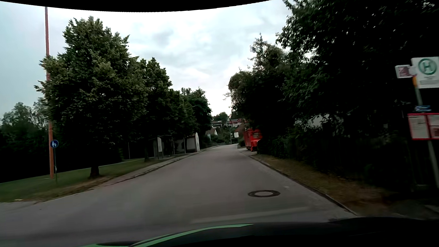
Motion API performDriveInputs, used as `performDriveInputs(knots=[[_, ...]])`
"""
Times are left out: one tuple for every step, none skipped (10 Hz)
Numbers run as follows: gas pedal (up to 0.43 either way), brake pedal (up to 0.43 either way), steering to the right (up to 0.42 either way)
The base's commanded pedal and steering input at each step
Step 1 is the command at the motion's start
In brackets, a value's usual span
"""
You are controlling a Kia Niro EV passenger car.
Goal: Follow the waypoints while adhering to traffic rules and regulations
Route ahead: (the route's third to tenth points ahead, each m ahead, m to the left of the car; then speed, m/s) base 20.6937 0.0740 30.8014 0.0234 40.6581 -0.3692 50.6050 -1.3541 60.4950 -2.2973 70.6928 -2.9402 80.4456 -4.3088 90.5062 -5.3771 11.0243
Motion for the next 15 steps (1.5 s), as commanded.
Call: performDriveInputs(knots=[[0.118, 0.0, 0.008], [0.118, 0.0, 0.008], [0.118, 0.0, 0.01], [0.118, 0.0, 0.011], [0.118, 0.0, 0.009], [0.118, 0.0, 0.005], [0.118, 0.0, 0.004], [0.118, 0.0, 0.003], [0.118, 0.0, 0.001], [0.118, 0.0, 0.0], [0.118, 0.0, 0.0], [0.118, 0.0, 0.0], [0.118, 0.0, 0.0], [0.11, 0.0, 0.0], [0.11, 0.0, 0.0]])
